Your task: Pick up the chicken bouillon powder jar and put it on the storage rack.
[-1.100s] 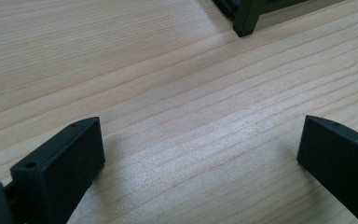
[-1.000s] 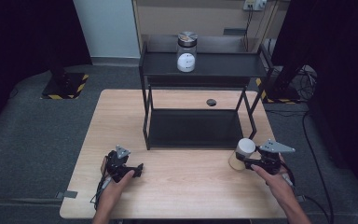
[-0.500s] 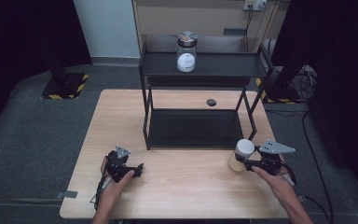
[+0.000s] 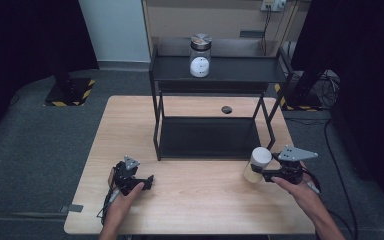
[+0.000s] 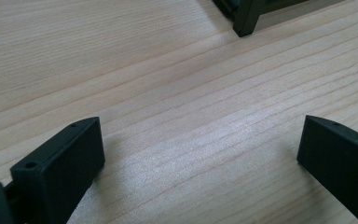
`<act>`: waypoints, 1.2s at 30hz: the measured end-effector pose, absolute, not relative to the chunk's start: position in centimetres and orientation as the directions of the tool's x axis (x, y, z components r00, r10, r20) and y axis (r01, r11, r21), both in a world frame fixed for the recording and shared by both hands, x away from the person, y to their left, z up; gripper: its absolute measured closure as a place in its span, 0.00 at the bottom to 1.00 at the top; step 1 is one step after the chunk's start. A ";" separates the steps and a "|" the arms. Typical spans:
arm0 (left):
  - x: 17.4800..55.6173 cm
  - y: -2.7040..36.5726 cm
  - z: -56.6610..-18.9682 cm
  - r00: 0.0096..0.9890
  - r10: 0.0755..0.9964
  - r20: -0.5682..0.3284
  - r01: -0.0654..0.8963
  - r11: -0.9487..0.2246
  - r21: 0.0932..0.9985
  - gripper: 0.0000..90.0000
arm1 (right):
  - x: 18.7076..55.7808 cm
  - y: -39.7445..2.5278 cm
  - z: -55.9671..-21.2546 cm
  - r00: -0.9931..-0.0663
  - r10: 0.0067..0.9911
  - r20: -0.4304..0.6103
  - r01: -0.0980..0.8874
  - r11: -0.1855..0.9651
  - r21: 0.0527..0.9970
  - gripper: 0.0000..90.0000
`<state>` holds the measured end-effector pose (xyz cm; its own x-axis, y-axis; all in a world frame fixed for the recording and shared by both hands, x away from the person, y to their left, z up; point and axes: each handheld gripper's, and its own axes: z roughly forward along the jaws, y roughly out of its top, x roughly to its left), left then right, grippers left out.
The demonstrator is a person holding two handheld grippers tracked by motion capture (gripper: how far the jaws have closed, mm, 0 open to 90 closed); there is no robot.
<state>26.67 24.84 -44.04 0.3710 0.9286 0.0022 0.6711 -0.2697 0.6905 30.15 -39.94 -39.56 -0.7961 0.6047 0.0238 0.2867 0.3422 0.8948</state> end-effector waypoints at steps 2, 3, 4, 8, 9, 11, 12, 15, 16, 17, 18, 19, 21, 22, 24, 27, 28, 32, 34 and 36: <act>26.7 24.8 -44.0 0.371 0.929 0.002 0.671 -0.270 0.691 0.00 | 30.4 -39.9 -39.0 -0.803 0.595 0.020 0.282 0.350 0.893 0.40; 26.7 24.8 -44.0 0.371 0.929 0.002 0.671 -0.270 0.691 0.00 | 30.5 -39.9 -38.7 -0.807 0.591 0.020 0.281 0.353 0.893 0.40; 26.7 24.8 -44.0 0.371 0.929 0.002 0.671 -0.270 0.691 0.00 | 30.6 -39.9 -38.4 -0.810 0.586 0.020 0.278 0.355 0.892 0.40; 26.7 24.8 -44.0 0.371 0.929 0.002 0.671 -0.270 0.691 0.00 | 31.2 -39.9 -36.8 -0.821 0.571 0.025 0.272 0.351 0.896 0.40; 26.7 24.8 -44.0 0.371 0.929 0.002 0.671 -0.270 0.690 0.00 | 31.3 -39.8 -36.4 -0.822 0.570 0.023 0.268 0.351 0.897 0.40; 26.7 24.8 -44.0 0.371 0.929 0.002 0.671 -0.270 0.690 0.00 | 31.6 -39.8 -35.7 -0.825 0.564 0.026 0.264 0.344 0.901 0.40; 26.7 24.8 -44.0 0.371 0.929 0.002 0.671 -0.270 0.690 0.00 | 31.8 -39.8 -35.1 -0.830 0.557 0.032 0.262 0.339 0.904 0.40; 26.7 24.8 -44.0 0.371 0.929 0.002 0.671 -0.270 0.690 0.00 | 32.4 -39.7 -33.7 -0.842 0.538 0.036 0.253 0.334 0.908 0.40; 26.7 24.8 -44.0 0.370 0.929 0.002 0.671 -0.269 0.691 0.00 | 32.6 -39.6 -33.1 -0.847 0.531 0.034 0.248 0.338 0.908 0.40; 26.7 24.8 -44.0 0.370 0.929 0.002 0.671 -0.269 0.690 0.00 | 32.8 -39.5 -32.5 -0.851 0.524 0.031 0.243 0.341 0.908 0.40; 26.7 24.8 -44.0 0.371 0.929 0.002 0.671 -0.269 0.691 0.00 | 33.0 -39.3 -31.8 -0.856 0.516 0.029 0.237 0.343 0.909 0.40; 26.6 24.8 -44.0 0.372 0.928 0.002 0.671 -0.270 0.691 0.00 | 33.2 -39.3 -31.2 -0.860 0.509 0.029 0.233 0.343 0.910 0.40; 26.6 24.8 -44.0 0.374 0.928 0.002 0.671 -0.272 0.690 0.00 | 33.6 -39.1 -30.3 -0.867 0.497 0.030 0.227 0.341 0.912 0.40; 26.6 24.8 -44.0 0.373 0.928 0.002 0.670 -0.272 0.690 0.00 | 33.7 -39.0 -29.7 -0.870 0.492 0.032 0.226 0.341 0.913 0.40; 26.6 24.8 -44.0 0.373 0.928 0.002 0.670 -0.271 0.691 0.00 | 34.1 -38.8 -28.4 -0.873 0.486 0.031 0.223 0.343 0.913 0.40; 26.6 24.8 -44.0 0.374 0.928 0.002 0.670 -0.272 0.690 0.00 | 34.6 -38.6 -26.9 -0.876 0.481 0.030 0.223 0.350 0.910 0.40; 26.6 24.8 -44.0 0.374 0.928 0.002 0.671 -0.272 0.690 0.00 | 34.8 -38.5 -26.3 -0.877 0.480 0.026 0.220 0.354 0.909 0.40; 26.6 24.8 -44.0 0.373 0.928 0.002 0.671 -0.271 0.690 0.00 | 35.9 -38.3 -24.3 -0.882 0.472 0.012 0.209 0.368 0.906 0.40; 26.6 24.8 -44.0 0.373 0.928 0.002 0.671 -0.271 0.690 0.00 | 36.3 -38.3 -23.5 -0.883 0.469 0.006 0.204 0.374 0.905 0.40; 26.6 24.8 -44.0 0.373 0.928 0.002 0.671 -0.271 0.690 0.00 | 36.8 -38.3 -22.4 -0.886 0.464 -0.001 0.197 0.380 0.904 0.40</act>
<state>26.61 24.81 -44.03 0.3732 0.9277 0.0021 0.6708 -0.2714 0.6902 36.83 -38.27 -22.43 -0.8859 0.4639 -0.0014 0.1975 0.3798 0.9037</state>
